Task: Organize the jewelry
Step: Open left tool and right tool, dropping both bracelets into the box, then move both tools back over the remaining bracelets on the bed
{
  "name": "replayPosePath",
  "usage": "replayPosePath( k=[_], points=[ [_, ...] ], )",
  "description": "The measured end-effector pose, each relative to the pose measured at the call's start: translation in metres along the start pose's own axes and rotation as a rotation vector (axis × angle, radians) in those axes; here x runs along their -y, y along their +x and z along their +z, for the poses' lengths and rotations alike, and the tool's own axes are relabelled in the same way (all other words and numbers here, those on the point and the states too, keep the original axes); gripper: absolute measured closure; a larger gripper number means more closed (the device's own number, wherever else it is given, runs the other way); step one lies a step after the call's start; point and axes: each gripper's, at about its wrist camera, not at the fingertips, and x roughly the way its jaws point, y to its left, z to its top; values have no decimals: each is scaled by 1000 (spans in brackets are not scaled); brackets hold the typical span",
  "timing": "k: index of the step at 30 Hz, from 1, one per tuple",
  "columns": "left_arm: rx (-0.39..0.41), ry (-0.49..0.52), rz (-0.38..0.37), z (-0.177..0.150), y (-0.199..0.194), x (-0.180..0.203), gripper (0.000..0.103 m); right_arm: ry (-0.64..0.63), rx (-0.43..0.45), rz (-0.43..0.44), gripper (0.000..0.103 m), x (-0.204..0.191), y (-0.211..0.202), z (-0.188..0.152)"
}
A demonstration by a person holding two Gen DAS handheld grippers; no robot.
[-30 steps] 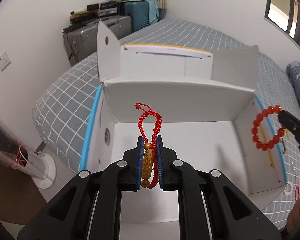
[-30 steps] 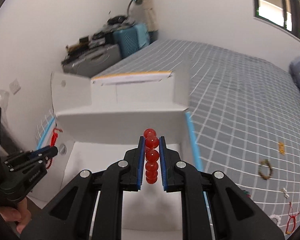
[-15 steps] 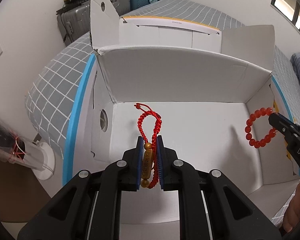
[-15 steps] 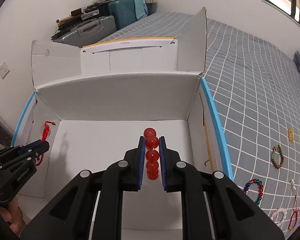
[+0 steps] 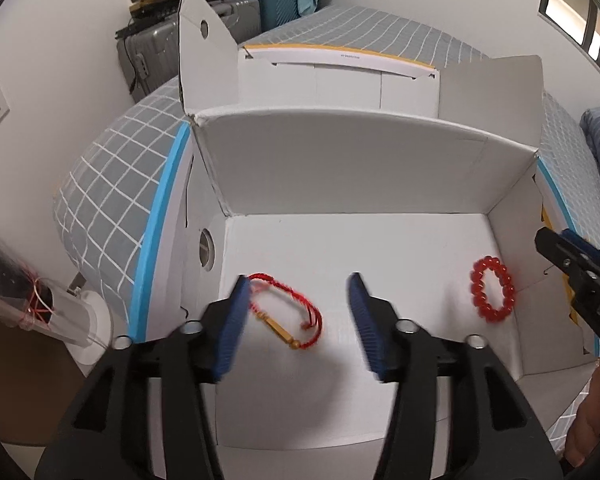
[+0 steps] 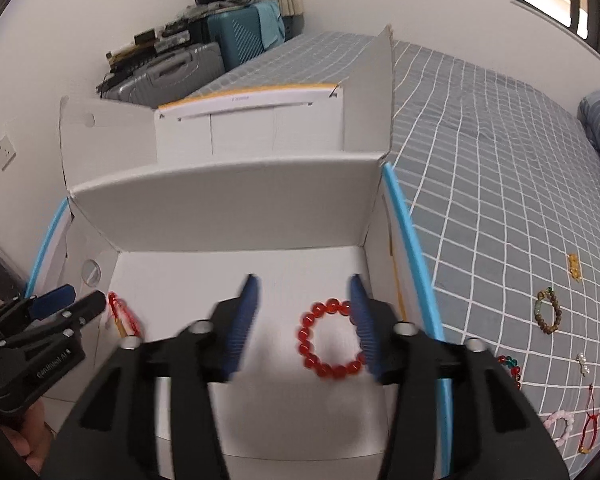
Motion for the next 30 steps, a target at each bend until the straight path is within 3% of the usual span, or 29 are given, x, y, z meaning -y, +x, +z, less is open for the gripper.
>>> replayPosePath(
  k=[4, 7, 21, 30],
  points=[
    [44, 8, 28, 3, -9, 3, 29, 38, 60, 2, 19, 11, -17, 2],
    [67, -3, 5, 3, -17, 3, 20, 53, 90, 1, 13, 17, -28, 3],
    [148, 5, -47, 5, -50, 35, 7, 79, 150, -82, 9, 57, -68, -5],
    [181, 94, -142, 2, -77, 105, 6, 129, 188, -204, 9, 118, -114, -27]
  ],
)
